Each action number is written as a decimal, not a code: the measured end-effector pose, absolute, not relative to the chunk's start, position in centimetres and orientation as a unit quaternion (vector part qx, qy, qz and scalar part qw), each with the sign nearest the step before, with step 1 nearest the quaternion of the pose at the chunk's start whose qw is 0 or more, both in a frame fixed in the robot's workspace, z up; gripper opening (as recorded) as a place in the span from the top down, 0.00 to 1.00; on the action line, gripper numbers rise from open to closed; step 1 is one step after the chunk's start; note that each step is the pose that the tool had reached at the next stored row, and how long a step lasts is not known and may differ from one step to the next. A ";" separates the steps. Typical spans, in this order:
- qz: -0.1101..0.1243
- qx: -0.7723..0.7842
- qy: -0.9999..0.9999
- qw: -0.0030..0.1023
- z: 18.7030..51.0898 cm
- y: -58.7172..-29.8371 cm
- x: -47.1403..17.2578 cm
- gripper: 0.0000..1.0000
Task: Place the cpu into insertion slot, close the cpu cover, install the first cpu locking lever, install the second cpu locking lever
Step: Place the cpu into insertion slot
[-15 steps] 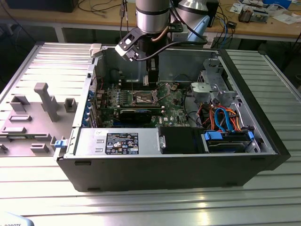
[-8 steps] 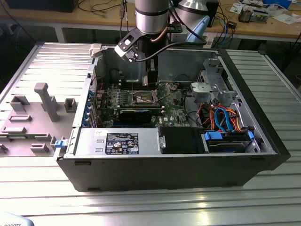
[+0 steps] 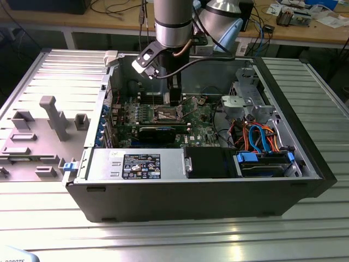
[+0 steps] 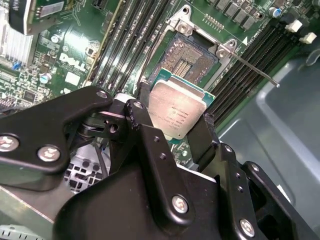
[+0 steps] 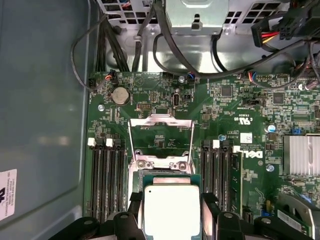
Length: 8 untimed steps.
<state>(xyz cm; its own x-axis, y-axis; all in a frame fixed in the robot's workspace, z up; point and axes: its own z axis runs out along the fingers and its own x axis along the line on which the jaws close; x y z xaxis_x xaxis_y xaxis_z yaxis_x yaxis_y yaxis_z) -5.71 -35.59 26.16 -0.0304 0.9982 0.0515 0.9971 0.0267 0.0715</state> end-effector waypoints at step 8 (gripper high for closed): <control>0.044 0.696 0.716 0.006 23.9 -35.1 -6.2 0.45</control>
